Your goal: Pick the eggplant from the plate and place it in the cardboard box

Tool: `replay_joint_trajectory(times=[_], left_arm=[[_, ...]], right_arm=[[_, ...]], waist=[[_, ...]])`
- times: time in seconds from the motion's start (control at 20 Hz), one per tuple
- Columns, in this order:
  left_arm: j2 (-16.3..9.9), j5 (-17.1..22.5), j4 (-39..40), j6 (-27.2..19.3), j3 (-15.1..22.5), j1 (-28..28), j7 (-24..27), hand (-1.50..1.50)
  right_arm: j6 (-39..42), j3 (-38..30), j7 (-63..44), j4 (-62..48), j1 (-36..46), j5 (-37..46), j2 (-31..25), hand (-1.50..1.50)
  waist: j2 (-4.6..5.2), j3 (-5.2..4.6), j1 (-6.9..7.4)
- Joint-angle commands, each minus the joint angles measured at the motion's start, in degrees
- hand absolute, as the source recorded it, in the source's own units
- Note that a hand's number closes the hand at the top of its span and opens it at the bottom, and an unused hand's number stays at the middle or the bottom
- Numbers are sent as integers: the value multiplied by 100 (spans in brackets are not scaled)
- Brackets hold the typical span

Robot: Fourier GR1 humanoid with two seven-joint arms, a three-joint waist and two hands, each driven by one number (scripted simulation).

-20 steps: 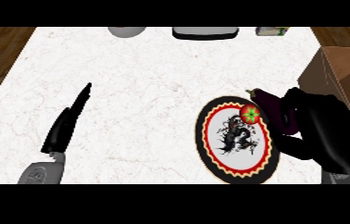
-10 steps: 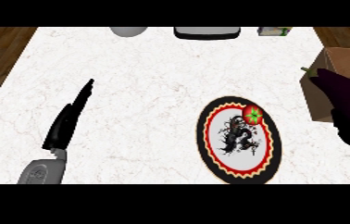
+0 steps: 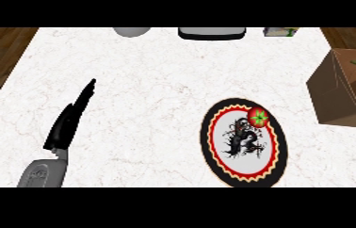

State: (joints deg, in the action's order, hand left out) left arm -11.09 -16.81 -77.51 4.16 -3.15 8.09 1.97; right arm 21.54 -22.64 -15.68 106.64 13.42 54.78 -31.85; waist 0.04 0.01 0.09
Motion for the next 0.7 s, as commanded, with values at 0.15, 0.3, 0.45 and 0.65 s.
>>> replay_joint_trajectory(times=[0.15, 0.3, 0.45, 0.65], left_arm=[[60, -104, -58, -94, 32, -166, 34, 0], [61, -11, -10, 31, 41, 37, 65, 0], [73, 18, -150, 72, 65, -174, 97, 0], [151, -147, -26, -191, 52, 76, 97, 0]], right_arm=[[-670, -284, 958, -2127, 82, 171, -467, 150], [329, -288, 557, -2659, 352, -227, -432, 150], [359, -313, 1127, -3519, 521, -488, -508, -150], [-602, -337, 2044, -4166, 779, -683, -141, -150]], waist=[[13, 3, 38], [20, 1, 74], [19, 6, 116], [25, 9, 92]])
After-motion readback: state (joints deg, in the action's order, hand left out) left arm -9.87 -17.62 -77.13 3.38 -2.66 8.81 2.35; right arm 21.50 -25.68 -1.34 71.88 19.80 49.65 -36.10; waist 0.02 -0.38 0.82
